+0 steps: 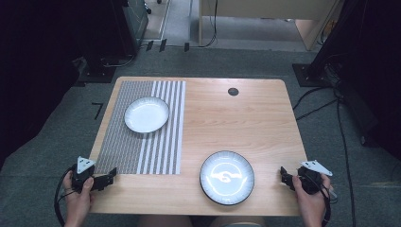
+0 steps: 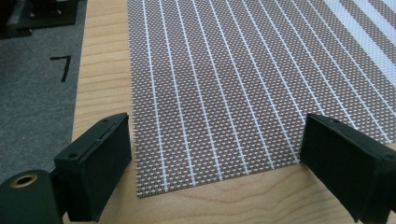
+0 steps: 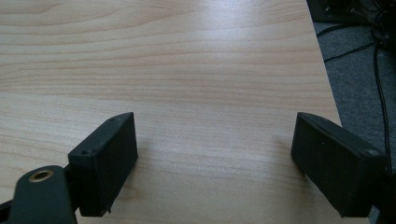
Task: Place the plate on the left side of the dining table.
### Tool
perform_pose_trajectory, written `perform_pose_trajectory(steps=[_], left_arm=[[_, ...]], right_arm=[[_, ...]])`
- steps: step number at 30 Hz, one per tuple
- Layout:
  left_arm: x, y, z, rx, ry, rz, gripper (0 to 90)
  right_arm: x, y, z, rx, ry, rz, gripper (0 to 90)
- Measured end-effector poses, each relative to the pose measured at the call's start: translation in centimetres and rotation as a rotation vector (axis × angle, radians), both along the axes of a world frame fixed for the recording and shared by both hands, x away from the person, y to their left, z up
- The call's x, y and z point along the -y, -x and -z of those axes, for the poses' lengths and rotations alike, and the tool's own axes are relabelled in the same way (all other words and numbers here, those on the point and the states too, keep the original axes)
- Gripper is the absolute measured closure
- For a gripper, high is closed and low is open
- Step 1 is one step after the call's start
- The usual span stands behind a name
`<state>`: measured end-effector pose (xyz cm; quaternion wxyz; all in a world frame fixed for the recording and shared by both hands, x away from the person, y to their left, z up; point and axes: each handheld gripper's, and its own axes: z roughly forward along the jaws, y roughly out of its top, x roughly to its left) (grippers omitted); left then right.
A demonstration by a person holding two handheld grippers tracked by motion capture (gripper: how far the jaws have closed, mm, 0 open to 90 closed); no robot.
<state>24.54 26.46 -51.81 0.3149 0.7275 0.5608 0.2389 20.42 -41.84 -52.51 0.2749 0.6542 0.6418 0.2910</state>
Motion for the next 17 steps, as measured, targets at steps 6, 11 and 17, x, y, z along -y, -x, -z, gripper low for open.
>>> perform_pose_trajectory(steps=[6,11,17], left_arm=[[-0.07,-0.06,0.01,0.001,-0.003,0.023,8.5],[-0.05,-0.04,0.01,0.0,-0.003,0.019,8.6],[-0.05,-0.05,0.01,0.0,-0.004,0.019,8.5]], right_arm=[[-0.01,0.0,0.01,0.0,0.0,-0.001,13.9],[-0.01,0.0,0.01,-0.001,0.0,0.0,13.7],[-0.01,0.0,0.01,-0.001,0.0,0.001,13.6]])
